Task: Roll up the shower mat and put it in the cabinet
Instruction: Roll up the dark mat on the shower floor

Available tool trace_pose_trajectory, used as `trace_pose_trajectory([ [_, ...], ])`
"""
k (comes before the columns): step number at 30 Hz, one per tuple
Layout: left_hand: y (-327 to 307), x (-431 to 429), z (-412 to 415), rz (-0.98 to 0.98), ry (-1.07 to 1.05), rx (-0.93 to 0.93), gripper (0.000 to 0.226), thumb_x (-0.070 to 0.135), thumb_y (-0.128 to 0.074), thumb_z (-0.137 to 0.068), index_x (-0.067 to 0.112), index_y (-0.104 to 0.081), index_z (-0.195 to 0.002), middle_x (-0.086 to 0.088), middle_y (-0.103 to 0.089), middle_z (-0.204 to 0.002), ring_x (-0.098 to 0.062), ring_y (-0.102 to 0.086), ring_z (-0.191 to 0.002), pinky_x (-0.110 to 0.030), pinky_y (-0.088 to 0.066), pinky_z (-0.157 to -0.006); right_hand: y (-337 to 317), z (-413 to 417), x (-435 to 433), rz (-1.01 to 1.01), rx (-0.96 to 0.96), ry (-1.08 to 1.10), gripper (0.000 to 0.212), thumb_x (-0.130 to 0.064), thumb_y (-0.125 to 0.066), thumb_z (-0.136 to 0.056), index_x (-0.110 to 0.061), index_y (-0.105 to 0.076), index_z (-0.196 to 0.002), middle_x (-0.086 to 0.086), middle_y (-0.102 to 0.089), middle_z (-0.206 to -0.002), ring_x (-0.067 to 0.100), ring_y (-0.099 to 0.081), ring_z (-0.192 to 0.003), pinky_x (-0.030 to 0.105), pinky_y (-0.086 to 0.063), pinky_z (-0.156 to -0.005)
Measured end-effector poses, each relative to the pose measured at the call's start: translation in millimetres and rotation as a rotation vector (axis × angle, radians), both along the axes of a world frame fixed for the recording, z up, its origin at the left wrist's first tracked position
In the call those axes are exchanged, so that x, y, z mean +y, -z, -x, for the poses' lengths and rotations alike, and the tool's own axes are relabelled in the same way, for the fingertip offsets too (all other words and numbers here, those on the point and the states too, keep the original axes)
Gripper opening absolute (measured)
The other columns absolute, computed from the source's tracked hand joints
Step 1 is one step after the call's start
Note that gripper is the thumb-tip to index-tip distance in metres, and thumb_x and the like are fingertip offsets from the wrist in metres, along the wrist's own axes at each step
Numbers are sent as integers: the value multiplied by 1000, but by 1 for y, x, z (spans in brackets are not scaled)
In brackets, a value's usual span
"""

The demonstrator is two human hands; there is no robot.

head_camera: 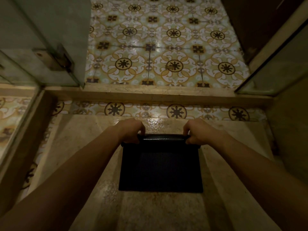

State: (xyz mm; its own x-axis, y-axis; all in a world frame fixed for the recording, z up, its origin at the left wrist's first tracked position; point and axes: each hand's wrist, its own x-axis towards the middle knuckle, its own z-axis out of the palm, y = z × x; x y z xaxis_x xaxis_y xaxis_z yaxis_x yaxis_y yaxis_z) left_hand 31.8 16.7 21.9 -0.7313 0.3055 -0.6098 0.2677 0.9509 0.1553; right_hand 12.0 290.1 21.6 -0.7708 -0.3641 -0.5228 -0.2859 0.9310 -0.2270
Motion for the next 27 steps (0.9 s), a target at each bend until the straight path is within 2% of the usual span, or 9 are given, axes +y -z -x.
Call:
trace_pose_trajectory([
  [3, 4, 5, -7, 31, 30, -1, 46, 31, -82, -70, 33, -61, -111, 2, -65, -116, -22, -59, -102, -33, -48, -73, 2, -5, 0, -11, -45, -16, 36, -32, -90, -61, -27, -67, -88, 1, -61, -101, 17, -59, -89, 26, -47, -66],
  [7, 5, 9, -9, 35, 33, -50, 39, 26, -79, -73, 31, -62, -109, -2, -63, -112, -22, -57, -96, -35, -52, -79, 7, -14, 0, -18, -84, -53, 30, -29, -87, -65, -26, -66, -87, -4, -57, -89, 12, -51, -80, 18, -36, -53],
  [10, 4, 8, -9, 4, 20, -68, 37, 22, -77, -76, 29, -63, -109, -2, -63, -112, -21, -57, -95, -37, -53, -82, 5, -10, 3, 1, -94, -49, 17, -23, -79, -73, -28, -69, -86, -1, -64, -95, 15, -59, -86, 21, -42, -62],
  [13, 4, 8, -11, -13, 34, -43, 33, 20, -76, -77, 28, -64, -107, -2, -63, -112, -21, -57, -92, -36, -53, -81, 8, -11, 3, 3, -64, -40, 19, -19, -77, -74, -28, -67, -87, 3, -65, -101, 17, -59, -86, 24, -44, -64],
  [16, 6, 8, -13, -17, 53, 20, 33, 23, -77, -74, 29, -62, -103, 0, -65, -108, -20, -57, -88, -35, -54, -78, 13, -15, 1, 8, -75, -29, 46, -18, -77, -74, -26, -59, -116, 2, -64, -113, 20, -59, -97, 26, -47, -71],
  [19, 12, 6, -16, -45, 3, 4, 48, 24, -79, -72, 29, -55, -113, 2, -65, -113, -20, -59, -98, -38, -54, -82, 15, -19, 1, -29, -102, -77, 65, -19, -71, -77, -22, -48, -138, 3, -62, -125, 24, -55, -115, 32, -48, -90],
  [20, 14, 6, -17, -54, -4, -7, 51, 24, -79, -72, 29, -54, -117, 2, -65, -116, -21, -59, -101, -38, -53, -84, 16, -20, 1, -28, -101, -86, 62, -19, -69, -77, -21, -51, -136, 5, -62, -125, 26, -56, -115, 33, -48, -90],
  [23, 19, 2, -18, -72, -12, -19, 54, 24, -80, -72, 28, -55, -120, -2, -63, -123, -23, -58, -108, -34, -50, -84, 15, -23, 2, -12, -97, -84, 46, -18, -67, -75, -22, -62, -121, 7, -64, -113, 25, -60, -103, 29, -45, -73],
  [27, 24, -3, -21, -116, -106, -77, 57, 22, -85, -69, 28, -55, -117, -3, -66, -119, -22, -61, -104, -35, -53, -84, 15, -23, -1, -54, -141, -76, 48, -21, -70, -75, -21, -55, -121, 9, -58, -113, 24, -58, -97, 31, -51, -71],
])
